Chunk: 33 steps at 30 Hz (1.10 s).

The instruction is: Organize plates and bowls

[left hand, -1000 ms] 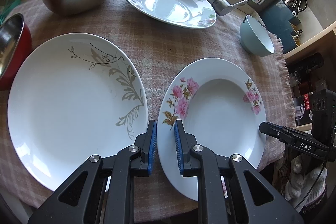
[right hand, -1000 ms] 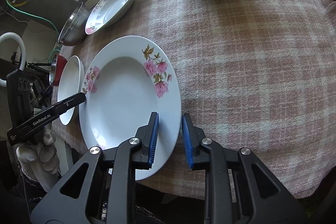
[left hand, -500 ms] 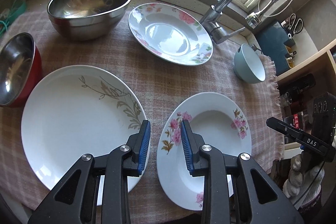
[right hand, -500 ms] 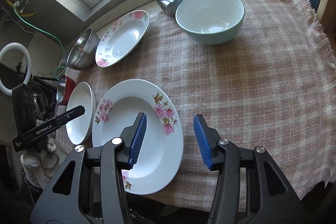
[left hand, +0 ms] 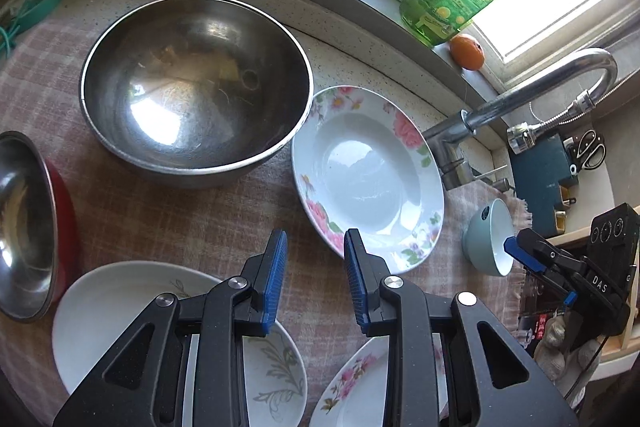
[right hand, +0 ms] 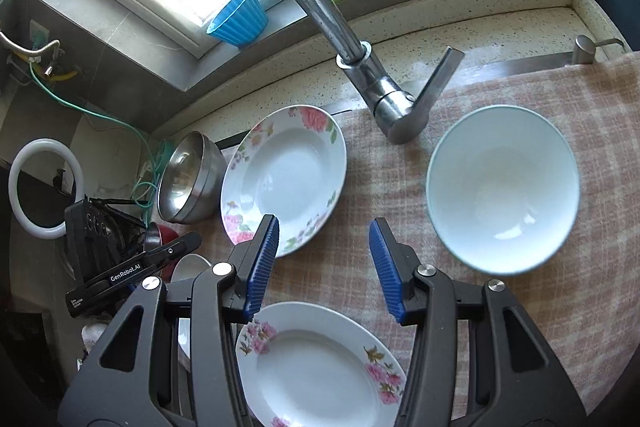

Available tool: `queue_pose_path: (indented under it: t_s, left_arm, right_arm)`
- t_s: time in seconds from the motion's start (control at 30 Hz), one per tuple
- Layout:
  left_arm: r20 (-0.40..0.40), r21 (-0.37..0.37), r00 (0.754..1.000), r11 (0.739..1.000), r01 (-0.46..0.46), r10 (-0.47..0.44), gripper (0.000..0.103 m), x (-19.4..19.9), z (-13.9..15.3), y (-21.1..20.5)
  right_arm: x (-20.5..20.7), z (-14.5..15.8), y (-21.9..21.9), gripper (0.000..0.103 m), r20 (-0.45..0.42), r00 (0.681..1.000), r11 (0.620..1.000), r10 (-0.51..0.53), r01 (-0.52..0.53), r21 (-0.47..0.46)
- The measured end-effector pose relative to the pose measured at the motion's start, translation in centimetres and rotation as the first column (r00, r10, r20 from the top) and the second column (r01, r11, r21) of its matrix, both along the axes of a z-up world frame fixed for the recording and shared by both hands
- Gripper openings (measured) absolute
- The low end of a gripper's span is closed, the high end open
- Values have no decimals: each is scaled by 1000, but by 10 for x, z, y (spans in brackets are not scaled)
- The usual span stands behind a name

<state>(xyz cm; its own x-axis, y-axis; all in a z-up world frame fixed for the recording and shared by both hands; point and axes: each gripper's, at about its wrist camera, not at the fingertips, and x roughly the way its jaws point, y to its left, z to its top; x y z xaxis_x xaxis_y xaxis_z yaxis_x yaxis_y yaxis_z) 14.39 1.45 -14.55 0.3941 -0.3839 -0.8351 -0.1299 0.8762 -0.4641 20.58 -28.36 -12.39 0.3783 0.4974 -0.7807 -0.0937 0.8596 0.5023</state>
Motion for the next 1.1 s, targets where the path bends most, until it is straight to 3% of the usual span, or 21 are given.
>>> queue_pose_path:
  t_s: [0.47, 0.9, 1.1]
  left_arm:
    - [-44, -16, 996, 997, -72, 71, 28, 33, -24, 5]
    - [-56, -14, 996, 997, -71, 70, 25, 49, -34, 1]
    - [-51, -7, 997, 998, -64, 64, 17, 51, -36, 0]
  right_arm:
    - [71, -46, 20, 49, -92, 995, 1000, -28, 28, -7]
    - [98, -62, 42, 30, -106, 994, 997, 37, -43, -62]
    - [104, -65, 47, 25, -111, 992, 993, 59, -69, -95]
